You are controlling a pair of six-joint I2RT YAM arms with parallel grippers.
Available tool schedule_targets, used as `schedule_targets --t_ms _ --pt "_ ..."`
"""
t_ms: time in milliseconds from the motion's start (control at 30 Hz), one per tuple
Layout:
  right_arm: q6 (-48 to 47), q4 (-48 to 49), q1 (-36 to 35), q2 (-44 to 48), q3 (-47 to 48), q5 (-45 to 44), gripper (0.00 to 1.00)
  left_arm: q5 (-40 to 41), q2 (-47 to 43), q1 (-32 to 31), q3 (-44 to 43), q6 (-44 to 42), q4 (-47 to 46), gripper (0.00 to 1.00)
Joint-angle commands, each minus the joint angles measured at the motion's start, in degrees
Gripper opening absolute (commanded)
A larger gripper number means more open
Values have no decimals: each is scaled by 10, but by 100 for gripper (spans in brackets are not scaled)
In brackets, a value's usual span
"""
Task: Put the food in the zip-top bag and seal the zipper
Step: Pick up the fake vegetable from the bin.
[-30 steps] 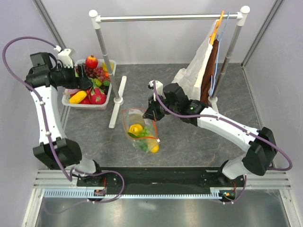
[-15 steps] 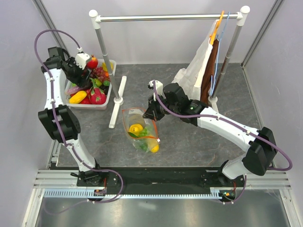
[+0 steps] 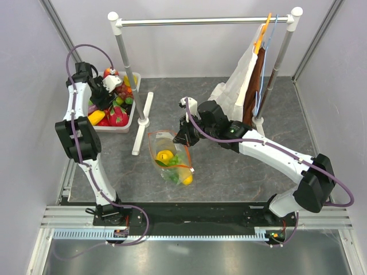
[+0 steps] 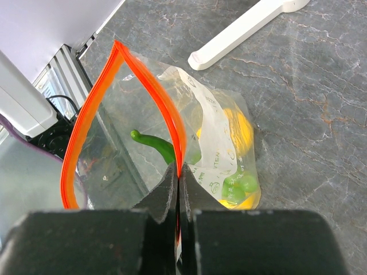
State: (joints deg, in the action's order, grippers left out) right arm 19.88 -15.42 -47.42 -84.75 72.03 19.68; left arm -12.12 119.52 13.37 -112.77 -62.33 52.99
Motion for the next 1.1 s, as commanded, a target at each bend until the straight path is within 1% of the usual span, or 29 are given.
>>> schedule_targets --t_ms 0,33,100,133,200,300,333,467,600,733,767,833,867,900,933,967,1000,1033,1067 --pt "-1 17 -2 -3 9 6 0 32 19 -3 -13 -36 -25 80" --pt "1 17 -2 -4 10 7 0 35 21 -4 -12 -31 -26 77" --pt "1 17 -2 -5 10 6 0 34 20 -4 -11 -23 -29 74" --pt "2 16 -2 -5 11 6 0 30 17 -4 -8 -21 -32 69" --pt "1 16 -2 -6 11 5 0 22 1 -4 2 -17 -46 63" --pt "1 16 -2 -8 11 6 0 6 -17 -4 3 -18 -55 47" --pt "2 17 -2 -9 12 5 0 8 -19 -3 1 -17 -56 44" --pt "4 17 -2 -10 14 3 0 16 -40 -3 -22 -12 -58 40" --pt "2 18 -2 -8 10 1 0 12 -80 -2 -48 18 -64 37" --pt "2 17 -2 -7 6 1 0 -8 -134 0 -47 52 -64 34" --pt "1 18 -2 -6 6 -1 0 -16 -162 2 -40 62 -57 32" --pt "-1 19 -2 -3 3 -1 0 -52 -196 4 -25 97 -53 30" --pt "-3 20 -2 -2 2 -2 0 -68 -218 5 -2 110 -48 29" --pt "-4 20 -2 -1 0 -1 0 -88 -258 5 13 129 -37 29" --pt "-4 20 -2 -1 -1 -2 0 -138 -284 5 27 139 -30 29" --pt "-5 21 -2 0 -2 0 0 -169 -307 5 57 147 -21 29" --pt "-5 20 -2 -1 -3 3 0 -197 -354 4 72 163 -6 29" --pt "-5 20 -2 -2 -3 4 0 -261 -375 4 85 170 1 29" --pt "-5 20 -2 -2 -2 7 0 -295 -395 4 109 178 6 29"
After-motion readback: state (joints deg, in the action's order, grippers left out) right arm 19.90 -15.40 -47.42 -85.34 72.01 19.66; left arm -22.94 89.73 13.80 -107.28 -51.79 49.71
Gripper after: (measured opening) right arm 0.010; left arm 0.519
